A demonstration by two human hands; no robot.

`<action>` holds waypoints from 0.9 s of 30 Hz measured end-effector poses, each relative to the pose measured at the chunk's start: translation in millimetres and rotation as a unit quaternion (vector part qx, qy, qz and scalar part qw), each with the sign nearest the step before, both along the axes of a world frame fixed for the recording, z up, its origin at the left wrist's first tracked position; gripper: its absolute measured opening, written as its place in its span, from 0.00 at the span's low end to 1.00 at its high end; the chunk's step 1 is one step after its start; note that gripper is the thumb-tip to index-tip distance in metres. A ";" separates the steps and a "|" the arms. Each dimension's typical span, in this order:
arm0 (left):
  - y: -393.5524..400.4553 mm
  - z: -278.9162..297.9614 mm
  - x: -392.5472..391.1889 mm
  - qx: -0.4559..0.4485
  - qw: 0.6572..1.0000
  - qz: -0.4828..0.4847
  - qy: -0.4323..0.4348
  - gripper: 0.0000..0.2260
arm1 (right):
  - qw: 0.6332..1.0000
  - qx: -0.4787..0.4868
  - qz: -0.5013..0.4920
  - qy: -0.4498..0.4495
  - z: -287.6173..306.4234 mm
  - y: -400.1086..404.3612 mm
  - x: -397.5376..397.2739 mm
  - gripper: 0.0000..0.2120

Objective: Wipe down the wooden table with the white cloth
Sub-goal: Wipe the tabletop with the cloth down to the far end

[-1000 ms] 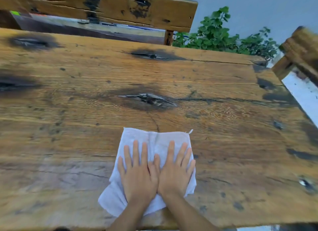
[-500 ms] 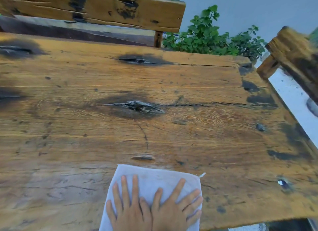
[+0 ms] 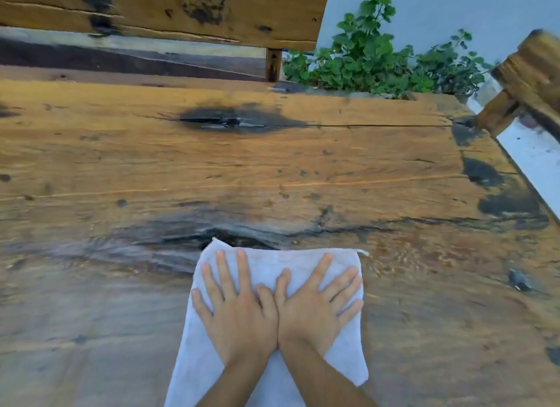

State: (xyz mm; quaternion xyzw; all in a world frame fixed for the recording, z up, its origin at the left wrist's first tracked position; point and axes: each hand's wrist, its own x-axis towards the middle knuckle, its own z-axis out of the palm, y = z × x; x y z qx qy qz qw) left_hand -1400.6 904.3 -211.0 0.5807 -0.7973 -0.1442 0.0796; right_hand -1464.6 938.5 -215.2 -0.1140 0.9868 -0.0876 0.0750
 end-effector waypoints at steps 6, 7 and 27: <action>-79.1 -7.7 -77.2 -0.002 0.998 0.058 0.006 0.36 | 0.999 0.012 0.040 0.007 -10.3 -82.3 -80.3 0.42; -92.3 -7.8 -87.8 -0.011 0.999 0.050 0.009 0.36 | 0.999 0.013 0.042 0.009 -10.8 -93.4 -90.4 0.42; -386.5 -1.2 -322.2 -0.082 0.996 -0.007 -0.014 0.38 | 0.997 -0.028 0.071 -0.001 4.6 -368.3 -323.2 0.37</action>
